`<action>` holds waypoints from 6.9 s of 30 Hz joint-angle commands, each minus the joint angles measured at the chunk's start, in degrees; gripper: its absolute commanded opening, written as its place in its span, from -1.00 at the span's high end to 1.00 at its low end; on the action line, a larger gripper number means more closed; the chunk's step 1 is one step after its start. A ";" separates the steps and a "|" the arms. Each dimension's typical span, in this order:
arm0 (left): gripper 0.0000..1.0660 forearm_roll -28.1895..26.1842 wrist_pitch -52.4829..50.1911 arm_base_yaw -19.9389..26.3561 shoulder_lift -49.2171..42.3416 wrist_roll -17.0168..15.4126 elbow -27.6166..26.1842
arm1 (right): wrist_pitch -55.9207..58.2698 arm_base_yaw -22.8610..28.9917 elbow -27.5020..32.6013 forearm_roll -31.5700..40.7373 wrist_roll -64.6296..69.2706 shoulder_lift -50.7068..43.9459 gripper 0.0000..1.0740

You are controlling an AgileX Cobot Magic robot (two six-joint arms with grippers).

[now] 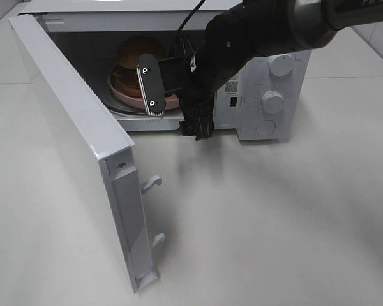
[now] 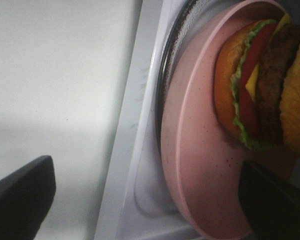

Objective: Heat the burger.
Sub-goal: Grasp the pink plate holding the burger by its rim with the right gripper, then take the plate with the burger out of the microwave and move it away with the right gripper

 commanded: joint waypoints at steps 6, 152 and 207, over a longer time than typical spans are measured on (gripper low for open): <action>-0.88 -0.11 0.00 0.11 -0.69 -0.29 -0.06 | -0.40 -0.17 -4.01 -0.34 0.29 4.01 -0.67; -0.88 0.97 0.06 0.11 -0.69 0.11 -0.06 | -4.64 -1.95 46.81 7.56 -13.29 -43.54 0.97; -0.88 0.97 0.06 0.11 -0.69 0.11 -0.06 | 27.62 -1.95 57.98 -22.69 43.03 -75.69 0.95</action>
